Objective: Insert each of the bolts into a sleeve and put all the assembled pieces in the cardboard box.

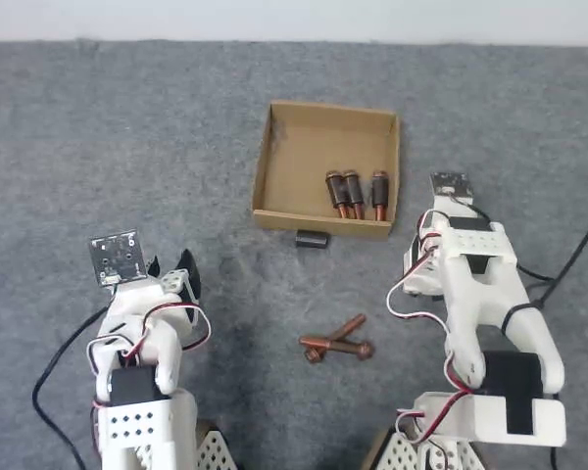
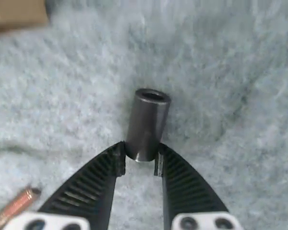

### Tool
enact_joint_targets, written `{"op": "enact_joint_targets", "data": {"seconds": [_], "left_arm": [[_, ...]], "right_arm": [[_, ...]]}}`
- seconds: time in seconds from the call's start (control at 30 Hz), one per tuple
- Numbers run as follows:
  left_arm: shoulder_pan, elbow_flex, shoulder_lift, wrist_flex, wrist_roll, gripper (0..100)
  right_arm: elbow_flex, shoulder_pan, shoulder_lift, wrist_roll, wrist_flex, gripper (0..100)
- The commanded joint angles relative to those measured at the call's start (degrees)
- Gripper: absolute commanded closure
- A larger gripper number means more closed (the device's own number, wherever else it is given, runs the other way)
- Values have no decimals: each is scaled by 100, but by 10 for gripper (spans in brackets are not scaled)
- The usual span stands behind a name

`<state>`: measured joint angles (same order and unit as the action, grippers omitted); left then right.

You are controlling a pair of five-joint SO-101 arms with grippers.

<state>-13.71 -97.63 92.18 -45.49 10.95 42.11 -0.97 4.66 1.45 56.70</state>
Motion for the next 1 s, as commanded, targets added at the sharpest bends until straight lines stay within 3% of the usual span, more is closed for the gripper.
{"op": "enact_joint_targets", "data": {"seconds": [0.0, 0.4, 0.6, 0.97], "left_arm": [[-44, 66, 44, 88, -70, 844], [-44, 66, 44, 88, -70, 844], [-44, 66, 44, 88, -70, 844], [-44, 66, 44, 105, -70, 844]], "right_arm": [[-220, 84, 259, -105, -224, 934], [-369, 84, -233, -105, -453, 931], [-369, 57, -4, -105, -453, 879], [-492, 84, 189, -105, -505, 876]]}}
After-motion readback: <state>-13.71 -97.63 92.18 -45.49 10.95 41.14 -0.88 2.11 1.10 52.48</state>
